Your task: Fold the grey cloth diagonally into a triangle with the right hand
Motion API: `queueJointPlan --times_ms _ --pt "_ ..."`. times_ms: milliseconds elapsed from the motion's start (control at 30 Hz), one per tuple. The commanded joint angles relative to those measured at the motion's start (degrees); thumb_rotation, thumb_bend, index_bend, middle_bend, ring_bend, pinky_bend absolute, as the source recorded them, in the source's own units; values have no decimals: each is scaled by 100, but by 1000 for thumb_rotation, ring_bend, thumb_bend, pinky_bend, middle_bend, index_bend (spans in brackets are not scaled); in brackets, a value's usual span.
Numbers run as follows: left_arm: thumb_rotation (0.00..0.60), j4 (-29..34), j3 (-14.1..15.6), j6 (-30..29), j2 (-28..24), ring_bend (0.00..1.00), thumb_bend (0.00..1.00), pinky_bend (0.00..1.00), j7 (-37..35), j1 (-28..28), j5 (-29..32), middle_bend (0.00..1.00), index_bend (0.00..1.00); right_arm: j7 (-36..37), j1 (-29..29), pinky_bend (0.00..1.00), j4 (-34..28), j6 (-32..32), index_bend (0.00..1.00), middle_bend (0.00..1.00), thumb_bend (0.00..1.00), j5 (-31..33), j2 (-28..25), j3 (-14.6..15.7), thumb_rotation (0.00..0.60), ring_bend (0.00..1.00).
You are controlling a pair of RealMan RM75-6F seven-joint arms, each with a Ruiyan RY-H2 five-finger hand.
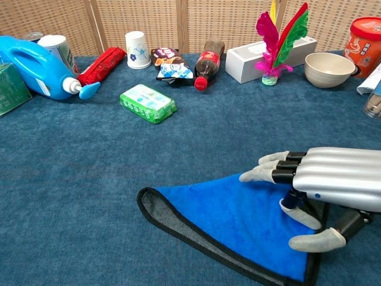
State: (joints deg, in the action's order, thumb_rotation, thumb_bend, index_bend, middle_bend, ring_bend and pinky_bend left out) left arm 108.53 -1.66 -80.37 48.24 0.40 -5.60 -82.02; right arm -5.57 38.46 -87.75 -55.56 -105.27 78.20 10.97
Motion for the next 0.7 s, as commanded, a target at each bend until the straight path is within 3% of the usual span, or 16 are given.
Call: queueJointPlan --times_ms 33,300,367,433,500,700 --pt "600 -1 0 2 0 0 217 0 2 -2 0 0 56 -11 -13 0 34 41 743 0 296 51 3 -2 0 0" --pt "600 0 4 13 -1 0 217 0 1 -6 2 0 56 39 -49 0 63 -110 664 0 317 57 2 -57 0 0" --pt "600 3 5 9 -2 0 217 0 5 -4 -1 0 56 114 -32 0 25 -69 576 0 317 74 -23 -36 0 0" --pt "600 7 5 4 -3 0 217 0 -5 -2 -6 0 56 162 -10 0 -5 -17 404 0 288 56 -53 8 0 0" --pt "600 2 5 -1 -4 0 217 0 -9 1 -5 0 56 173 -5 0 -7 -14 297 0 244 4 -71 56 0 0" --pt "600 6 13 0 -6 0 218 0 -12 1 -25 0 56 190 -59 0 49 -229 251 0 211 -97 -49 46 0 0"
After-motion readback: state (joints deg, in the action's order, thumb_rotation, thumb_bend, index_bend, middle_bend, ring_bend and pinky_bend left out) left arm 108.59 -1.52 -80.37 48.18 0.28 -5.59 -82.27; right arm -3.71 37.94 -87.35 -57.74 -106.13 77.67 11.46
